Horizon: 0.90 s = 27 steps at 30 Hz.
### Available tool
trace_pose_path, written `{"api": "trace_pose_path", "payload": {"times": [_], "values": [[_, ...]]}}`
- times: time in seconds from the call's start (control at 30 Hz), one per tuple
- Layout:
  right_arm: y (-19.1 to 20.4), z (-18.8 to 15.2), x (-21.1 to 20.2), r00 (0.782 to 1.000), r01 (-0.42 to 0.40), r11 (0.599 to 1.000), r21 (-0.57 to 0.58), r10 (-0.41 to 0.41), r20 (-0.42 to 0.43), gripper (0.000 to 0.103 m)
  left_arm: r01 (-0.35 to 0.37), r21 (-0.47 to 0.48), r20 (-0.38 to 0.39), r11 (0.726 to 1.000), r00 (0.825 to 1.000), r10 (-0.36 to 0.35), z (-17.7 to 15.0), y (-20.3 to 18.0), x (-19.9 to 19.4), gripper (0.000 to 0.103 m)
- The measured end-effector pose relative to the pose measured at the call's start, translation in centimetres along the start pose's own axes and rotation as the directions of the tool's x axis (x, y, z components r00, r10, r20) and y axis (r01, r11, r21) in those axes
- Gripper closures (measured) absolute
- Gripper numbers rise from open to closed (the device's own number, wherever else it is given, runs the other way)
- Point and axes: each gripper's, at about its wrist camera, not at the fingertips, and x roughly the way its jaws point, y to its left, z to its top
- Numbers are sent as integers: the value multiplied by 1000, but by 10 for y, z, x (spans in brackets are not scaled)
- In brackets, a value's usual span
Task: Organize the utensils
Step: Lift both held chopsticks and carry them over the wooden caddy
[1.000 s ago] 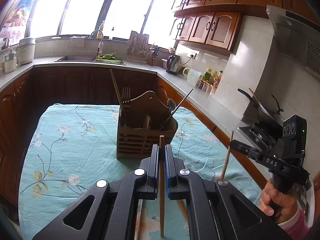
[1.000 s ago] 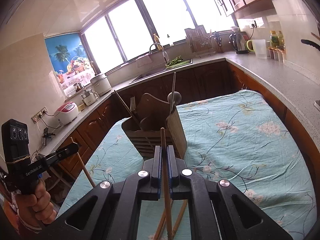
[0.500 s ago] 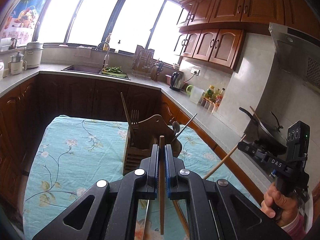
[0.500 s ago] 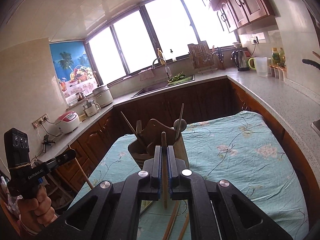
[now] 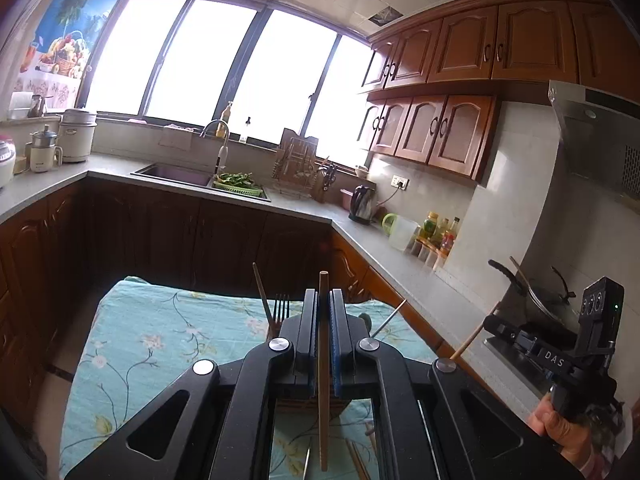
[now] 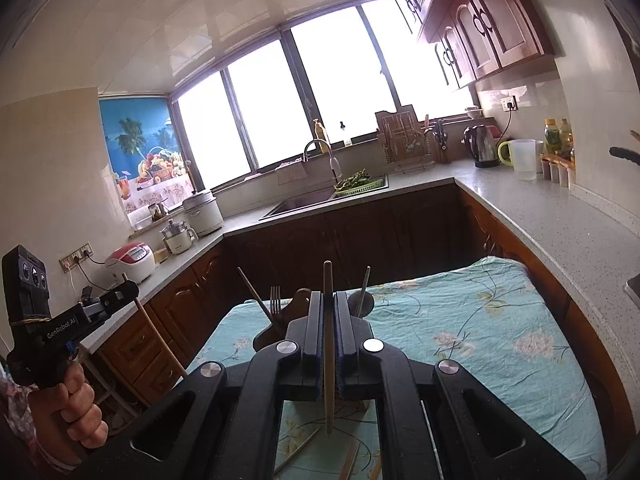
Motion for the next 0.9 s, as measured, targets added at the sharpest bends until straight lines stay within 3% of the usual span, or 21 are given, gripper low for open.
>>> {"api": "trace_pose_path", "payload": {"times": [0.43,0.6,0.9], "values": [[-3,54,37,993,35,999,1,-35,110,98,-56,-6,98,998,994,57,31,6,62,100],[-6,45,59,994,52,999,-6,-51,100,98,-105,-34,103,994,989,108,17,14,98,100],[-21,7,92,997,67,997,34,-68,36,98,-133,-74,73,988,988,138,-27,18,148,100]]}}
